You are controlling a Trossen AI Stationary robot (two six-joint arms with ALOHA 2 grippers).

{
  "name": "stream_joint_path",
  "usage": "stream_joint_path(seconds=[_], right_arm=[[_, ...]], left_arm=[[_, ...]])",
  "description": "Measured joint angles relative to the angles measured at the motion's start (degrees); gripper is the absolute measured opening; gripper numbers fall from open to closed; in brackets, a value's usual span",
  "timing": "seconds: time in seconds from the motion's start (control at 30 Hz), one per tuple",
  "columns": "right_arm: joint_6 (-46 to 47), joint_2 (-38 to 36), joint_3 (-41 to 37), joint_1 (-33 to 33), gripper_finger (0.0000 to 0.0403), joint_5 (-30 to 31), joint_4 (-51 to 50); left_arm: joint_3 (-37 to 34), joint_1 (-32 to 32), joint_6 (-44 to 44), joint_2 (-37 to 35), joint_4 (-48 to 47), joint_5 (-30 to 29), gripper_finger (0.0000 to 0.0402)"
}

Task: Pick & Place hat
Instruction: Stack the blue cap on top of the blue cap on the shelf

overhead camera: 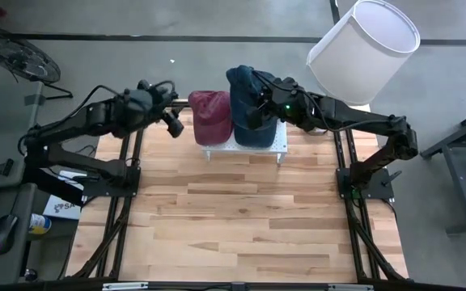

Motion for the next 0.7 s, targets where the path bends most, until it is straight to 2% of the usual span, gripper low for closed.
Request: stream_joint_path(seconds=[0.13,0.3,0.57,0.7], right_arm=[[0.0,-0.3,0.0,0.0,0.0003,-0.1,0.2],[-0.3,-2.2,0.0,0.0,0.0003,-0.8,0.5],[-0.6,-3.6,0.1,0.0,0.0003,-0.9,-0.4],[-1.3,-3.7,0.1,0.0,0.0003,-0.8,-0.5]], left_arm=[[-0.9,7.7,-3.1,-0.2,-0.2,5.1,0.0118],[-2.7,16.7,-7.5,-0.2,-1.3,12.2,0.0017],[-10.7,31.9,-16.0,0.2,1.6,30.3,0.0004],[-15.4,37.9,-20.7,1.6,4.3,36.8,0.0002]])
